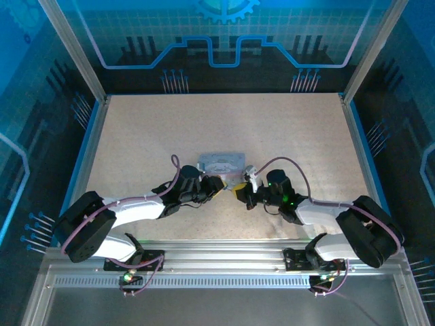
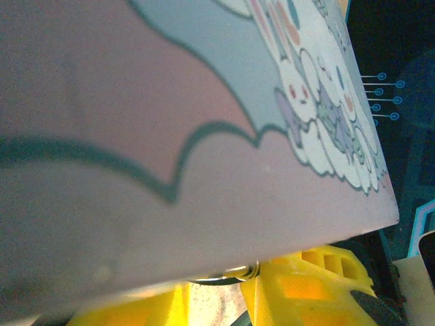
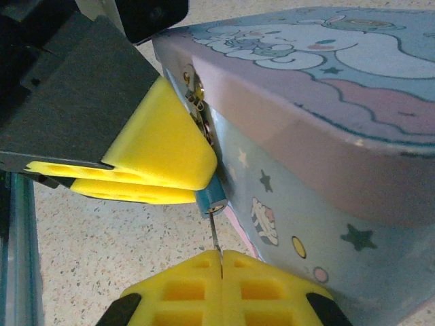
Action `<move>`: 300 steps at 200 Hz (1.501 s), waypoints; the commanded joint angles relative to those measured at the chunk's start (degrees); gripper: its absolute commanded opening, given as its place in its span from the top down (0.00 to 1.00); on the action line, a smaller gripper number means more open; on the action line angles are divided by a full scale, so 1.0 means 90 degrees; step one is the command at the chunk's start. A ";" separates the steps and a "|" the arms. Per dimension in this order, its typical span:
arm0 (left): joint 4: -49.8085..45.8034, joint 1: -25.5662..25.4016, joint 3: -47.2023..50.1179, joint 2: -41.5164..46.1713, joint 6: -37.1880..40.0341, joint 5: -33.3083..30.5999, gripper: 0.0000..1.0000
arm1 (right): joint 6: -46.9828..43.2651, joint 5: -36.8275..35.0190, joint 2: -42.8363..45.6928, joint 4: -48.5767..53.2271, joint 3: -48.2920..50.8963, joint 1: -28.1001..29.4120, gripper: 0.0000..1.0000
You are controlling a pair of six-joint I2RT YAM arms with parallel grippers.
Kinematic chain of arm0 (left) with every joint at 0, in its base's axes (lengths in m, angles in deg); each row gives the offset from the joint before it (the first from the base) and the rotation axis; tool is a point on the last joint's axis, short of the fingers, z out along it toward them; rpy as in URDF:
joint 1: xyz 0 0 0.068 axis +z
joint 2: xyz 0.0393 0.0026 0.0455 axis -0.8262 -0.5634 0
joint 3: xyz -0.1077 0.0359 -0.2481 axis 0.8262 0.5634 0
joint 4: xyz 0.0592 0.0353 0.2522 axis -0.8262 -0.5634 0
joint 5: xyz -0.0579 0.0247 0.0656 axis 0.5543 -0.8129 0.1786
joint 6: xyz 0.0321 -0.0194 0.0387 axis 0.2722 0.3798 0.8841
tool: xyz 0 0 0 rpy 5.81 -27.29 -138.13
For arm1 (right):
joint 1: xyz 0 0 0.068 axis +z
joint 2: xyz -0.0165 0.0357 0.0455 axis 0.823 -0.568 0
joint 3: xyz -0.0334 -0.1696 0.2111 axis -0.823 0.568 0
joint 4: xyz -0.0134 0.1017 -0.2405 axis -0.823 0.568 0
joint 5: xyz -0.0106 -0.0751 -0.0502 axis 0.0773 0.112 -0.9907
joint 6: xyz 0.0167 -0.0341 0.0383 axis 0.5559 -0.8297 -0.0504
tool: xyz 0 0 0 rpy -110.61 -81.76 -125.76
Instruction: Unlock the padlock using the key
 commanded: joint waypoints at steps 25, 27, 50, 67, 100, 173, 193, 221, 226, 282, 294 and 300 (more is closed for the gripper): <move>0.0200 0.0035 -0.0063 0.0154 -0.0006 0.0241 0.74 | -0.0042 -0.0190 -0.0005 -0.0371 -0.0008 -0.0009 0.99; 0.0201 0.0035 -0.0063 0.0153 -0.0009 0.0236 0.74 | -0.0042 -0.0185 -0.0003 -0.0371 0.0000 -0.0009 0.99; 0.0201 0.0037 -0.0053 0.0158 0.0002 0.0232 0.74 | -0.0032 -0.0170 0.0037 -0.0381 0.0036 -0.0019 0.99; 0.0201 0.0032 -0.0043 0.0159 -0.0005 0.0213 0.74 | -0.0032 -0.0160 0.0061 -0.0371 0.0057 -0.0027 0.99; 0.0201 0.0032 -0.0034 0.0159 -0.0005 0.0213 0.74 | -0.0032 -0.0208 0.0153 -0.0330 0.0114 -0.0048 0.99; 0.0210 0.0034 -0.0043 0.0159 -0.0018 0.0231 0.74 | 0.0028 -0.0055 0.0135 -0.0408 0.0088 -0.0073 0.99; 0.0211 0.0035 -0.0052 0.0159 -0.0014 0.0241 0.74 | 0.0056 -0.0014 0.0025 -0.0509 0.0071 -0.0068 0.99; 0.0214 0.0031 -0.0072 0.0154 -0.0014 0.0264 0.74 | 0.0056 0.0018 -0.0151 -0.0575 0.0002 -0.0013 0.99; 0.0227 0.0038 -0.0081 0.0157 -0.0021 0.0270 0.74 | 0.0056 -0.0001 -0.0180 -0.0594 0.0002 -0.0006 0.99; 0.0250 0.0038 -0.0092 0.0156 -0.0033 0.0302 0.74 | 0.0141 0.0025 -0.0256 -0.0858 -0.0025 0.0010 0.99; 0.0271 0.0036 -0.0085 0.0158 -0.0044 0.0315 0.74 | 0.0151 0.0042 -0.0286 -0.0911 -0.0017 0.0011 0.99; 0.0277 0.0029 -0.0093 0.0158 -0.0043 0.0319 0.75 | 0.0153 0.0063 -0.0314 -0.0936 -0.0031 0.0010 0.99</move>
